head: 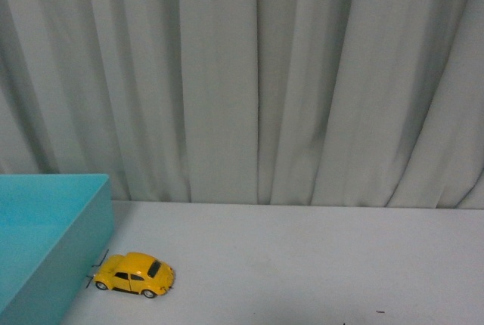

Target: Wind up and store yellow beetle toy

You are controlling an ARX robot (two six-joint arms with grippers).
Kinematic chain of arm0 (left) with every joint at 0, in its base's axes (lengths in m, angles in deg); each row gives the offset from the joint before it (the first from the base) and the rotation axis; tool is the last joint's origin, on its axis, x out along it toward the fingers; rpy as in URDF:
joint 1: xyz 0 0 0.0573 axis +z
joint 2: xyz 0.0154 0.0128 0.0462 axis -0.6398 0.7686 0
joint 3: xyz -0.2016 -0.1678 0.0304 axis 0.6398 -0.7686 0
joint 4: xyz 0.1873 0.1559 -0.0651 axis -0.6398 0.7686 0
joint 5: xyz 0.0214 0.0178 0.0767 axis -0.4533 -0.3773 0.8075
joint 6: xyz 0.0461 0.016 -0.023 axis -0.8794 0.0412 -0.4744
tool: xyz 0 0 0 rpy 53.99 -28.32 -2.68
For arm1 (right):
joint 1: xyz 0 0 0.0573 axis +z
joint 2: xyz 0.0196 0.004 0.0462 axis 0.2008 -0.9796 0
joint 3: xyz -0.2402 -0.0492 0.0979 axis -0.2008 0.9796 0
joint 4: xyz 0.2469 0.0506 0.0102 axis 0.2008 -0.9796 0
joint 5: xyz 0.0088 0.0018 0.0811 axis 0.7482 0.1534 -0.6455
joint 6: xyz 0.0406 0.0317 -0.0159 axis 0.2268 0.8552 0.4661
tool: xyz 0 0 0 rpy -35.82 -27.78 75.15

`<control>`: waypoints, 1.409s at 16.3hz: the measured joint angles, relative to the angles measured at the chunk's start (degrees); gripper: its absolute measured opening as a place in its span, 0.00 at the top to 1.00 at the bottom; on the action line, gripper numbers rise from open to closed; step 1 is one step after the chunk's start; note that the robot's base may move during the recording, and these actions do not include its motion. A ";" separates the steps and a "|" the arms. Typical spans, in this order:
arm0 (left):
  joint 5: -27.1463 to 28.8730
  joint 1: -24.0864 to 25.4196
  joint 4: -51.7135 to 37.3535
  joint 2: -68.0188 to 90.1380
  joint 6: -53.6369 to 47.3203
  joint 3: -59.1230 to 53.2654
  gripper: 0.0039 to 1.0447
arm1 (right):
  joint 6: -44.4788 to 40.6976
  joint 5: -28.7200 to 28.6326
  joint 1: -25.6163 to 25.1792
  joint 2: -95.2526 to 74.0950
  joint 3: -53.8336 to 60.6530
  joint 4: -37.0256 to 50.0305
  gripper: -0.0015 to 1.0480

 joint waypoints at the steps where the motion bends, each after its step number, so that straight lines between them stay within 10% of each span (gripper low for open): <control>1: 0.02 0.00 0.02 0.00 0.00 0.00 0.06 | -0.02 0.00 0.00 2.40 0.22 -2.62 0.98; 23: 0.02 0.00 -0.04 0.00 0.00 0.00 0.06 | -0.02 0.17 0.00 40.39 0.22 -38.97 0.97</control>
